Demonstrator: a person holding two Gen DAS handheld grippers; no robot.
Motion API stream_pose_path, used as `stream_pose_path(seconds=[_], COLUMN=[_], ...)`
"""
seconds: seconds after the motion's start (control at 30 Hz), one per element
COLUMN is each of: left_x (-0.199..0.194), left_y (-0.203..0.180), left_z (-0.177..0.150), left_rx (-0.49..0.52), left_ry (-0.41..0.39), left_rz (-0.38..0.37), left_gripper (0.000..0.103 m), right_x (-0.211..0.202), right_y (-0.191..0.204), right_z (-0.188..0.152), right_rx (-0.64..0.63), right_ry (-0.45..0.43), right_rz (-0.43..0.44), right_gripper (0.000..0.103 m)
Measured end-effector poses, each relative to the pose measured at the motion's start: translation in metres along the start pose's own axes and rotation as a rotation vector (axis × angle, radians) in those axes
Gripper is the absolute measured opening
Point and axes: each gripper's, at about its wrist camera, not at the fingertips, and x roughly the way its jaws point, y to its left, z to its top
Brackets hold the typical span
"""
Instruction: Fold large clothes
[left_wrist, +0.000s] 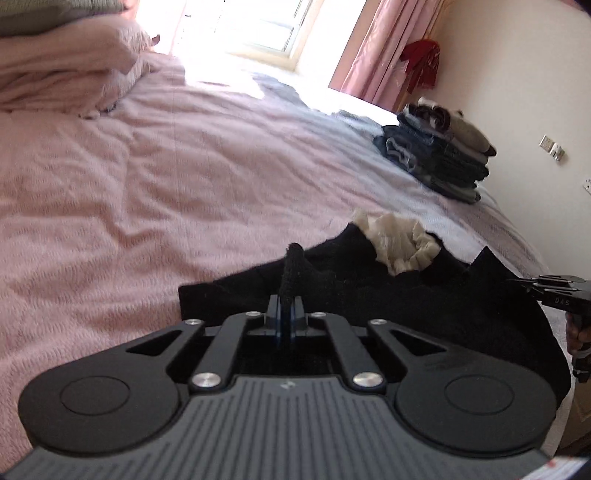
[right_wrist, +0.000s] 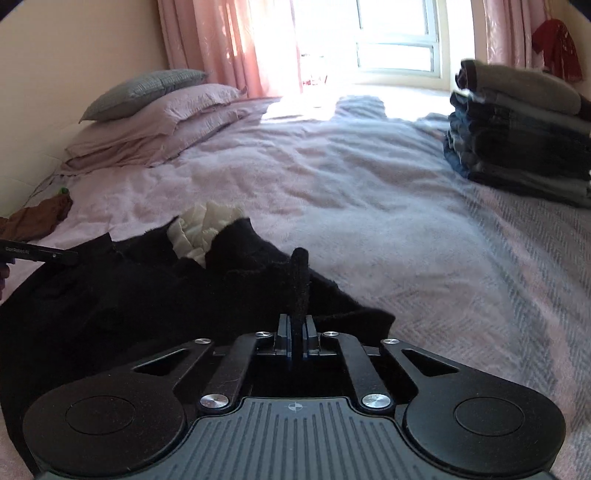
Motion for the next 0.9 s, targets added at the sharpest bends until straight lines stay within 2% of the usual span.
stream_pose_path(seconds=[0.13,0.3,0.43,0.5,0.6,0.67,0.73,0.8,0.9], left_x=[-0.007,0.024,0.039,0.048,0.069,0.071,0.058,0.043,0.036], left_y=[-0.010,-0.016,-0.017,-0.013,-0.007,-0.005,-0.005,-0.009,-0.025], left_z=[0.013,0.028,0.031,0.031,0.023,0.020,0.021,0.027,0.032], left_rx=[0.072,0.118,0.162,0.140,0.137,0.134,0.121,0.095,0.124], left_ry=[-0.106,-0.091,-0.111,-0.090,0.006,0.029,-0.003,-0.053,-0.062], left_rz=[0.106,0.174,0.199,0.197,0.213,0.250,0.258,0.263,0.191], left_gripper=[0.002,0.003,0.004,0.004,0.007,0.013,0.016,0.016,0.016], right_x=[-0.012,0.021,0.030,0.036,0.055,0.060,0.051,0.035,0.030], right_y=[0.005,-0.003,-0.014,-0.020,-0.026,-0.025,-0.017,-0.002,0.018], right_z=[0.013,0.021,0.024,0.025,0.024,0.025,0.030,0.035,0.040], right_rx=[-0.014,0.012,0.061,0.083,0.112,0.108,0.096,0.058,0.011], right_ry=[-0.099,-0.050,-0.070,-0.057,0.026,0.063,0.053,-0.022,-0.057], right_rz=[-0.056,-0.121,-0.150,-0.156,-0.173,-0.200,-0.294,-0.302,-0.172], right_gripper=[0.001,0.001,0.001,0.001,0.001,0.006,0.041,0.043,0.043])
